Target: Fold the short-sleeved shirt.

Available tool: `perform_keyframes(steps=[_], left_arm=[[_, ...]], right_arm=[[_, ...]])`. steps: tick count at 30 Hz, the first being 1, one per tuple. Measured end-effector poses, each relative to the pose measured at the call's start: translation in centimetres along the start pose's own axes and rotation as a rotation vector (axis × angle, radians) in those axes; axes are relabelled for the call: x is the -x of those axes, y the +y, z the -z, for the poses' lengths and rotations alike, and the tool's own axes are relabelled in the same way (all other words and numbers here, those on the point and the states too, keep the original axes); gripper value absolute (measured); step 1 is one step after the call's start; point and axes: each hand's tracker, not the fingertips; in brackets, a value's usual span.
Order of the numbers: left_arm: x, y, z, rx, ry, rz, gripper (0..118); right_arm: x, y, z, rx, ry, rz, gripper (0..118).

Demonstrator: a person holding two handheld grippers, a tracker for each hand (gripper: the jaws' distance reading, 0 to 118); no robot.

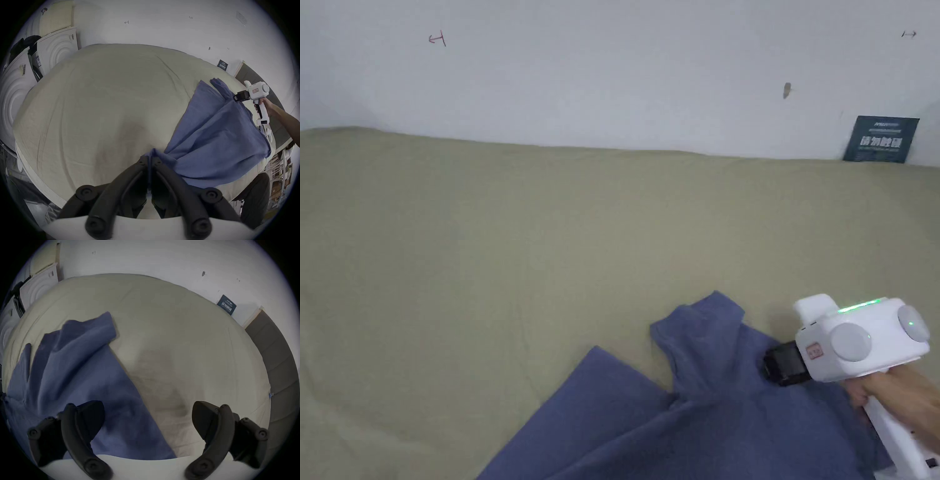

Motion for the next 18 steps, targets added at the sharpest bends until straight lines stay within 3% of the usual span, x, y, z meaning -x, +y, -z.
perform_keyframes(steps=[1, 2, 3, 4, 5, 8, 14, 18], left_arm=[[-0.2, -0.1, 0.1, 0.004, 0.000, 0.001, 4], [-0.2, -0.1, 0.1, 0.007, 0.002, 0.003, 4], [-0.2, 0.0, 0.0, 0.007, 0.006, 0.005, 4], [-0.2, -0.1, 0.1, 0.007, 0.008, 0.007, 4], [-0.1, -0.1, 0.2, 0.004, 0.009, 0.008, 4], [0.1, 0.5, -0.6, -0.010, 0.013, -0.004, 4], [-0.8, 3.9, -5.5, -0.109, -0.030, -0.018, 4], [-3.1, 8.0, -9.7, -0.207, -0.066, 0.024, 4]], right_arm=[[0.0, -0.2, -0.5, -0.002, -0.005, 0.040, 107], [-0.1, -0.4, -1.0, 0.002, 0.007, 0.077, 97], [-0.1, -0.6, -2.2, -0.019, 0.100, 0.098, 68], [0.5, -0.9, -3.6, -0.078, 0.083, 0.100, 0], [1.1, -1.2, -4.5, -0.101, 0.024, 0.065, 0], [1.1, -2.7, -8.6, -0.152, 0.056, 0.071, 0], [-2.2, -3.5, -23.8, -0.386, 0.034, 0.083, 0], [-3.6, -4.9, -35.1, -0.565, -0.037, 0.077, 0]])
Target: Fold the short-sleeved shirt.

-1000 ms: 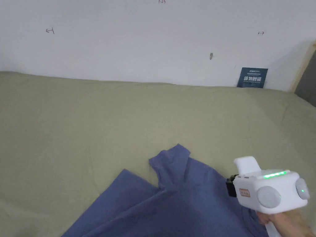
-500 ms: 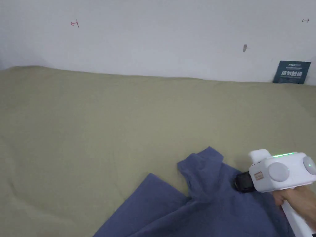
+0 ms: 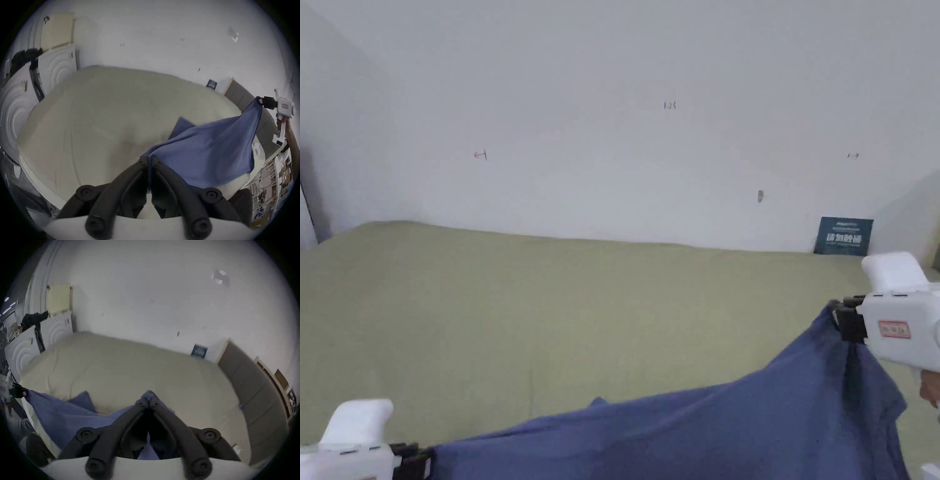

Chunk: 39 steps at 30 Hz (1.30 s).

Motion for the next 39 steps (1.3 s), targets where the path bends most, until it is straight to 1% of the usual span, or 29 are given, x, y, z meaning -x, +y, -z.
perform_keyframes(steps=[2, 3, 5, 8, 10, 12, 15, 19, 22, 26, 28, 35, 39], left_arm=[[-1.3, 2.8, -1.6, -0.051, -0.016, 0.032, 4], [-2.3, 4.1, -2.4, -0.078, -0.016, 0.042, 4], [-3.4, 7.2, -4.0, -0.123, -0.029, 0.068, 4], [-5.5, 12.0, -6.9, -0.191, -0.033, 0.070, 4], [-6.9, 15.2, -8.7, -0.230, -0.009, 0.100, 4], [-8.0, 17.8, -10.2, -0.264, 0.026, 0.134, 4], [-9.0, 21.0, -11.5, -0.286, 0.064, 0.131, 4], [-9.4, 23.7, -12.2, -0.299, 0.105, 0.131, 4], [-9.6, 25.0, -12.4, -0.303, 0.144, 0.145, 3], [-9.6, 26.3, -11.8, -0.312, 0.180, 0.130, 3], [-9.5, 27.3, -11.2, -0.311, 0.190, 0.091, 3], [-10.7, 33.6, -8.9, -0.348, 0.238, 0.131, 3], [-11.3, 37.2, -6.7, -0.362, 0.264, 0.137, 3]], right_arm=[[-1.0, 2.2, -4.7, -0.066, -0.022, 0.015, 0], [-2.1, 3.0, -6.2, -0.067, -0.013, 0.047, 0], [-3.6, 4.7, -9.3, -0.109, -0.046, 0.054, 0], [-5.7, 6.5, -13.2, -0.170, -0.090, 0.086, 0], [-7.0, 7.5, -15.0, -0.205, -0.127, 0.106, 0], [-7.8, 8.1, -16.4, -0.237, -0.141, 0.132, 0], [-8.6, 9.0, -16.9, -0.255, -0.147, 0.146, 0], [-8.5, 9.7, -16.1, -0.266, -0.147, 0.167, 0], [-8.3, 10.5, -14.6, -0.264, -0.152, 0.167, 0], [-8.1, 11.7, -12.3, -0.262, -0.149, 0.171, 0], [-8.1, 12.9, -11.0, -0.250, -0.153, 0.177, 0], [-9.1, 19.3, -5.7, -0.252, -0.199, 0.145, 0], [-9.6, 22.1, -2.0, -0.255, -0.211, 0.152, 0]])
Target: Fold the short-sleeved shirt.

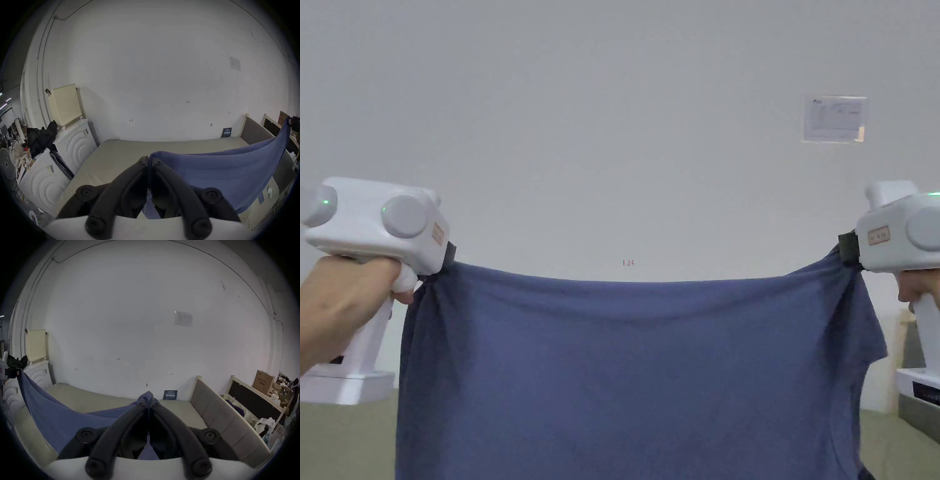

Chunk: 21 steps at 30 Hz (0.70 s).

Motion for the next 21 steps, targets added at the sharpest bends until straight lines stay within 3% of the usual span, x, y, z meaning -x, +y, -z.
perform_keyframes(steps=[10, 21], left_arm=[[-1.6, 3.3, 9.6, -0.029, 0.075, -0.002, 3], [-3.5, -1.3, 19.4, 0.017, 0.106, -0.006, 3]], right_arm=[[2.3, 2.9, 10.0, -0.012, -0.045, -0.036, 0], [4.8, -1.3, 18.8, 0.046, -0.059, -0.073, 0]])
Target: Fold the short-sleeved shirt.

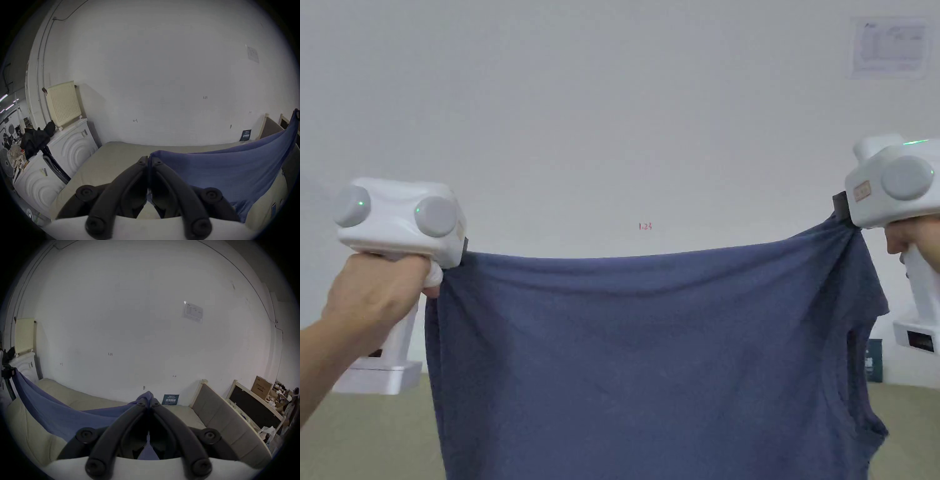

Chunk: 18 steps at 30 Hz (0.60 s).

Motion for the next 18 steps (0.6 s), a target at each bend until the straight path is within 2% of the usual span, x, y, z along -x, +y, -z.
perform_keyframes(steps=[3, 8, 12, 16, 17, 18], left_arm=[[-0.9, -3.1, 2.2, 0.043, -0.006, 0.025, 3], [-1.6, -9.8, 4.4, 0.132, -0.044, 0.028, 3], [-1.5, -17.1, 3.7, 0.214, -0.072, 0.057, 3], [-0.5, -24.6, 0.6, 0.281, -0.098, 0.072, 3], [-0.1, -26.1, -0.5, 0.279, -0.102, 0.067, 3], [0.6, -27.7, -1.2, 0.291, -0.109, 0.064, 3]], right_arm=[[0.6, -3.1, 1.6, 0.040, 0.000, -0.029, 0], [0.8, -10.9, 1.6, 0.134, 0.034, 0.001, 0], [1.1, -19.1, -1.0, 0.260, 0.081, -0.037, 0], [0.4, -26.8, -5.4, 0.326, 0.136, 0.051, 0], [0.3, -28.4, -6.7, 0.366, 0.155, 0.019, 0], [0.2, -30.1, -8.4, 0.355, 0.157, 0.022, 0]])
